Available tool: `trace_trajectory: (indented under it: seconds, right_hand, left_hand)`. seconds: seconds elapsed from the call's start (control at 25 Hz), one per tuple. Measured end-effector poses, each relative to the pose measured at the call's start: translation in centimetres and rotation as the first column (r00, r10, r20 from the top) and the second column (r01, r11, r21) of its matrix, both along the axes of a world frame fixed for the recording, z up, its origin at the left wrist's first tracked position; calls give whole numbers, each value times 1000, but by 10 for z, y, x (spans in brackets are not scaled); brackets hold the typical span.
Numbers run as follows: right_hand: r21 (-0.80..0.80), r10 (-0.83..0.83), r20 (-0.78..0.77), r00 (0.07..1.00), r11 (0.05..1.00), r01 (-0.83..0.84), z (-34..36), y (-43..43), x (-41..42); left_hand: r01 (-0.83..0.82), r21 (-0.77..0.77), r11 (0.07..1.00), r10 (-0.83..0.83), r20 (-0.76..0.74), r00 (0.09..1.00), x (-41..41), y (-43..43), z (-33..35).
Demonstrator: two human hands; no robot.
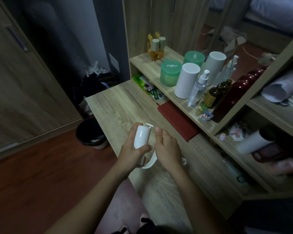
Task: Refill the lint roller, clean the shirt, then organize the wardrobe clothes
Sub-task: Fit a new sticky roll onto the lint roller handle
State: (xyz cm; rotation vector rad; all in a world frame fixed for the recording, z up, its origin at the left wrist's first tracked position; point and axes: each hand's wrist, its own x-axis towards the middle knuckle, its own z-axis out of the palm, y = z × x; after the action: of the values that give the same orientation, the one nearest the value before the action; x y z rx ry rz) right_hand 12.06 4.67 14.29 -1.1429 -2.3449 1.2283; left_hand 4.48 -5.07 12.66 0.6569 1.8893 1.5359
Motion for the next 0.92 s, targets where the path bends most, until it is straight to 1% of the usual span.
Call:
trace_trajectory:
  seconds: [0.12,0.24,0.36,0.48,0.56,0.64,0.72,0.76,0.84,0.92]
  right_hand:
    - [-16,-8,-12,1000,1000,8,-1,-3,0]
    - [13,22,-3,1000,1000,-22,2,-2,0]
    - [34,47,-59,997,998,-45,7,4,-1]
    - [42,154,-161,975,988,-149,11,10,-2]
    - [23,269,-196,943,963,-270,14,15,3]
    - [22,390,-134,911,920,-391,13,19,11]
    - [70,432,-7,902,900,-431,8,23,22]
    - [121,426,29,904,897,-426,3,23,26]
    - [221,388,12,922,898,-381,-7,21,33]
    - [258,349,-6,937,906,-336,-16,18,34]
  left_hand:
    - [31,-9,999,-31,-50,998,1,-2,2]
    - [36,-7,999,-37,-98,995,4,-4,5]
    - [36,-36,999,-41,-163,986,2,0,13]
    - [6,-32,999,-14,-248,969,-2,-1,21]
    - [-48,7,999,49,-248,968,-3,-4,26]
    - [-94,30,995,99,-230,968,-1,-8,28]
    - [-112,53,992,121,-206,971,0,-12,27]
    - [-106,64,992,117,-206,972,1,-14,26]
    - [-70,60,996,83,-235,968,1,-16,25]
    - [-44,48,998,55,-263,963,0,-17,25]
